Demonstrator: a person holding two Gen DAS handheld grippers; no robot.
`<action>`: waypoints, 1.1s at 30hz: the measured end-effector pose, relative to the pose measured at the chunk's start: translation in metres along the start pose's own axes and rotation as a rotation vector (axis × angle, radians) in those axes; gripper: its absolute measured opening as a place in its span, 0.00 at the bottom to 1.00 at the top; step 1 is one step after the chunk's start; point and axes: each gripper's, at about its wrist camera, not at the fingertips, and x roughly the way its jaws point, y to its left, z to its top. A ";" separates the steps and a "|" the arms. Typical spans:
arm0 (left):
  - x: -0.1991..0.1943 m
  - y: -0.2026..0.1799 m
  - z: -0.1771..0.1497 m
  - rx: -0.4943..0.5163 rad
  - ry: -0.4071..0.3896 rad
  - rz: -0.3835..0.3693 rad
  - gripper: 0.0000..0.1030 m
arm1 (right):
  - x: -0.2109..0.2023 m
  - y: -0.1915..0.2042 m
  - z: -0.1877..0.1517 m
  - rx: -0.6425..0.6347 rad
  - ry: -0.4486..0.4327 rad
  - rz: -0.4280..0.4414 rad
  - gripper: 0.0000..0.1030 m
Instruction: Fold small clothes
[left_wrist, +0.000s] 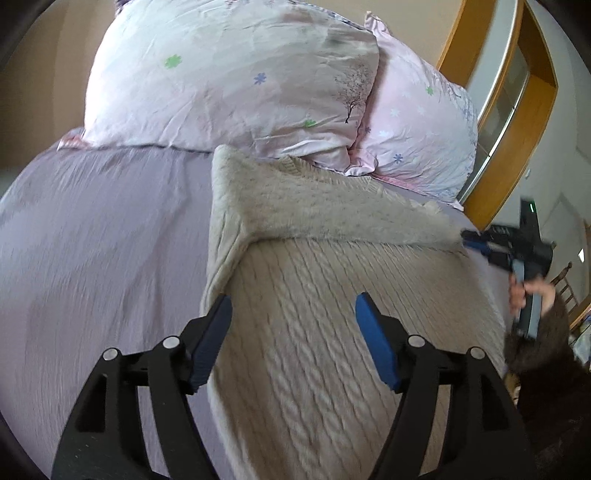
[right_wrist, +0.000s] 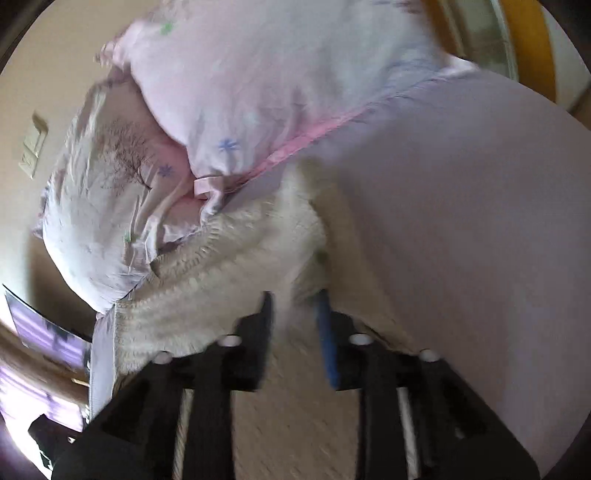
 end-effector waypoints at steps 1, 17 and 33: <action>-0.005 0.003 -0.004 -0.008 0.003 -0.008 0.72 | -0.012 -0.005 -0.008 -0.006 -0.020 0.011 0.55; -0.052 0.014 -0.082 -0.125 0.089 -0.106 0.70 | -0.076 -0.063 -0.115 -0.036 0.141 0.223 0.38; -0.052 0.011 -0.084 -0.216 0.118 -0.220 0.09 | -0.087 -0.048 -0.123 -0.066 0.152 0.626 0.08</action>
